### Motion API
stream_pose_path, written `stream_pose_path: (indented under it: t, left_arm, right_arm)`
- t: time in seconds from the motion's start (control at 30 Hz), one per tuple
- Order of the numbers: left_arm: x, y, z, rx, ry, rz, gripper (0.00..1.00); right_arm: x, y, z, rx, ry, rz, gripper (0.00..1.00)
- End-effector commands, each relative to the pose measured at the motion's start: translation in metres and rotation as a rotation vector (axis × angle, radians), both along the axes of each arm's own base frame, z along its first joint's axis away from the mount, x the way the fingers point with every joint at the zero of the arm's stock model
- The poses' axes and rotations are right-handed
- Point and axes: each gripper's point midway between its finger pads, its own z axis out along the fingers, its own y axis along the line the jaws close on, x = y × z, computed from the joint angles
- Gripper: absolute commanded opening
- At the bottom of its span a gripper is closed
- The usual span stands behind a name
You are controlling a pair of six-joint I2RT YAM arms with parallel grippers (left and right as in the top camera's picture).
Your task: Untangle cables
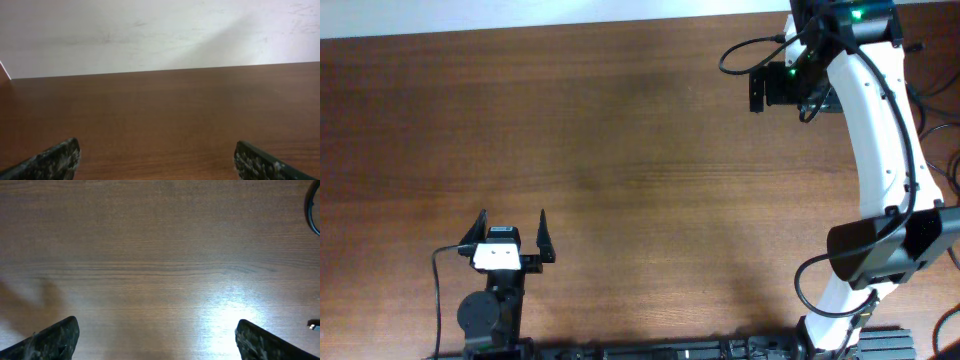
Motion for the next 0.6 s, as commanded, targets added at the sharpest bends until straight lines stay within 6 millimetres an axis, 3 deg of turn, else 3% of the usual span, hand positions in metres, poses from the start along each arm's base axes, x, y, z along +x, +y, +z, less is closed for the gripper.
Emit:
stream_pose_path:
  t: [0.0,0.13,0.27,0.33,0.43,0.57]
  left_arm:
    - [0.0,0.001,-0.001,0.019,0.001,0.002,0.99]
    - [0.0,0.001,-0.001,0.019,0.001,0.002,0.99]
    - [0.0,0.001,-0.001,0.019,0.001,0.002,0.99]
    - [0.0,0.001,-0.001,0.019,0.001,0.002,0.99]
    - [0.0,0.001,-0.001,0.019,0.001,0.002,0.99]
    - [0.0,0.001,-0.001,0.019,0.001,0.002,0.99]
  right_arm:
    - [-0.005,0.006,0.025,0.04,-0.066,0.003,0.99]
    - [-0.01,0.008,0.063,0.065,-0.2,0.001,0.99]
    - [-0.007,0.015,0.114,0.136,-0.428,-0.076,0.99]
    - [-0.008,0.023,0.127,0.159,-0.527,-0.058,0.99]
    - [-0.009,0.035,0.124,0.194,-0.672,-0.022,0.99]
    - [-0.013,0.035,0.099,0.215,-0.793,-0.016,0.99]
